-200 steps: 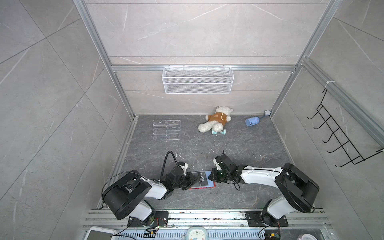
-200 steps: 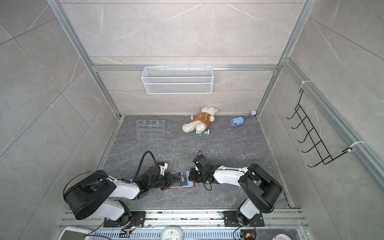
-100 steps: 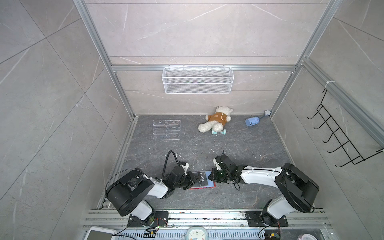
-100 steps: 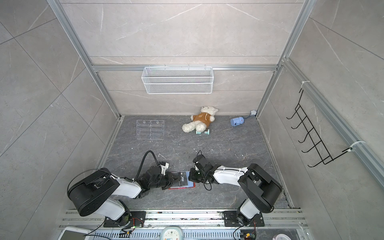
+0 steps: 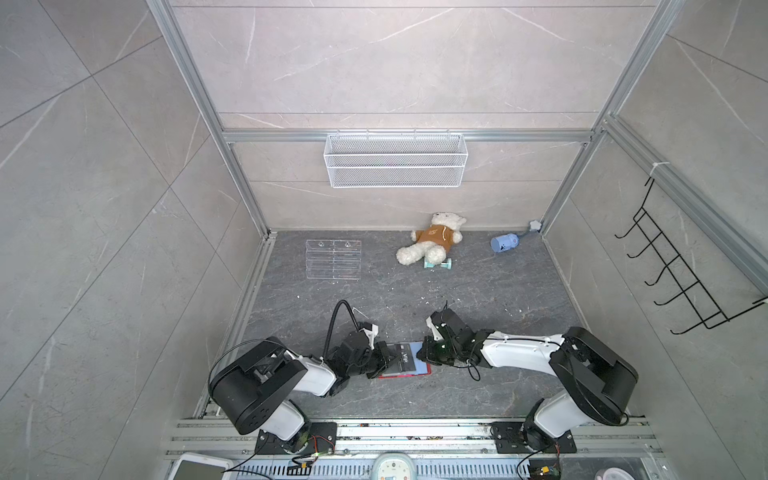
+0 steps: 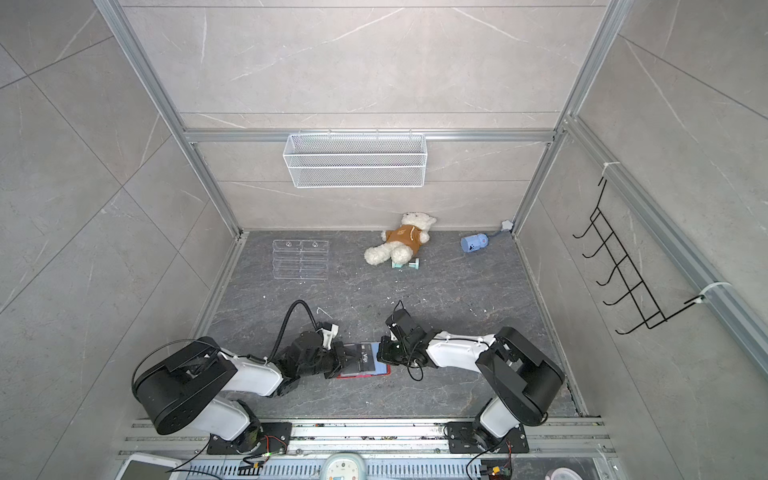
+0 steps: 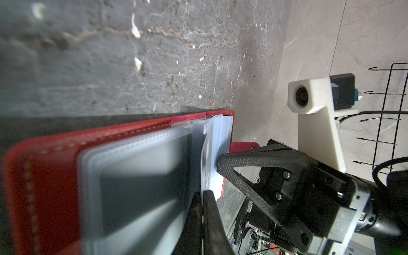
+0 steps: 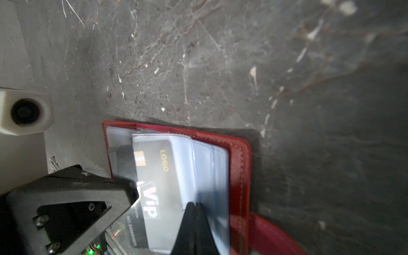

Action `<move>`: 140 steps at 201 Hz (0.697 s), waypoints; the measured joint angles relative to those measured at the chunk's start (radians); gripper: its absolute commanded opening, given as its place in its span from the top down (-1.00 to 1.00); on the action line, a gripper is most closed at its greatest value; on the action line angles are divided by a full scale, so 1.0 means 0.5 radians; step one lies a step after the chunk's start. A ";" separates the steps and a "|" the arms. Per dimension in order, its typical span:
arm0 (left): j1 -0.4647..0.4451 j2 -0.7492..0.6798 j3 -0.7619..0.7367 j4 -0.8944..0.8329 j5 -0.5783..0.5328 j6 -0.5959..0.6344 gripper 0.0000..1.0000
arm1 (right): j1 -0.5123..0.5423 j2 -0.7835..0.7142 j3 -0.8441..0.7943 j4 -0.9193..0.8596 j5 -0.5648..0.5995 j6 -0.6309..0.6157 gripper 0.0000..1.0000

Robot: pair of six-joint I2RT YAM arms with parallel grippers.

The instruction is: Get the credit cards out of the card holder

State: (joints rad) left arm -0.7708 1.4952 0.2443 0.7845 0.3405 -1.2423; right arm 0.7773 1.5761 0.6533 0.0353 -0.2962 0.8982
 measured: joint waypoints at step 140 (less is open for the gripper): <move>0.024 -0.976 0.045 -0.971 -0.195 0.028 1.00 | 0.000 -0.083 0.014 -0.117 0.000 0.022 0.68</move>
State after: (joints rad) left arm -0.7586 1.0073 0.2668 0.2989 0.2428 -1.2282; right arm 0.7773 1.5345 0.6601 -0.0231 -0.2962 0.9092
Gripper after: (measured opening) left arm 0.044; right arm 0.123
